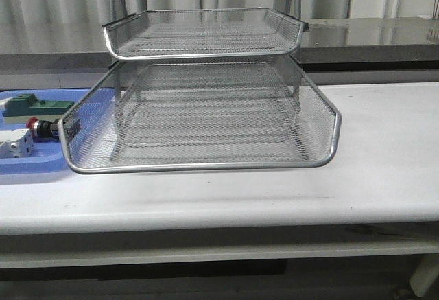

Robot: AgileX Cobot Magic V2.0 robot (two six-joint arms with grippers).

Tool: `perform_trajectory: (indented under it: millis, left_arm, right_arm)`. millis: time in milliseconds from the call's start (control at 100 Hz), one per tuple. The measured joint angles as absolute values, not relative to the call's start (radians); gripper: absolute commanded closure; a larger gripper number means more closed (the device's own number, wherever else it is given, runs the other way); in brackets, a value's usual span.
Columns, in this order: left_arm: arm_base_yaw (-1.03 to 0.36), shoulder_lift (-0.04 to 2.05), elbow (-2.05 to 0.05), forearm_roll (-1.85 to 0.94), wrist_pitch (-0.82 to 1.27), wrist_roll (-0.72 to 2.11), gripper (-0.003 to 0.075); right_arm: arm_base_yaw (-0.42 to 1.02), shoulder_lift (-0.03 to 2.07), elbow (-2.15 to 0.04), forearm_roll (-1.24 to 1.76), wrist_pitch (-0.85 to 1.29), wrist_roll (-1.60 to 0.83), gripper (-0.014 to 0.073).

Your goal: Place button on rack with both arms

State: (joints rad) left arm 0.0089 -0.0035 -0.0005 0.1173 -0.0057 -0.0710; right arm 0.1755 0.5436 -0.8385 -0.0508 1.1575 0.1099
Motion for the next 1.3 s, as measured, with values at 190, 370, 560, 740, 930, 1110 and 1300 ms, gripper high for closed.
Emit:
perform_trajectory:
  millis: [190,370,560,740,930,1110,1300]
  left_arm:
    - [0.009,0.0,-0.065,0.061,0.06,-0.071,0.0741]
    - [0.009,0.146,-0.297,-0.014,0.226,-0.071,0.0741]
    - [0.009,0.434,-0.598,0.017,0.498,-0.071,0.0741]
    - [0.009,0.725,-0.816,0.099,0.682,-0.064,0.0741]
    - [0.009,1.015,-1.002,0.106,0.753,0.057,0.0741]
    - [0.009,1.262,-1.154,0.106,0.858,0.159,0.0741]
    - [0.009,1.423,-1.254,0.068,0.936,0.259,0.0737]
  right_arm:
    - [0.175,0.544,-0.839,-0.051,1.157,0.11,0.0661]
    - [0.175,0.544,-0.839,-0.052,1.157,0.11,0.0661]
    - [0.175,0.544,-0.839,-0.052,1.158,0.11,0.0661]
    - [0.175,0.544,-0.839,-0.052,1.158,0.11,0.0661]
    - [0.175,0.544,-0.839,-0.052,1.158,0.11,0.0661]
    - [0.175,0.544,-0.839,-0.052,1.158,0.11,0.0661]
    - [0.175,0.544,-0.839,-0.052,1.16,0.11,0.0661]
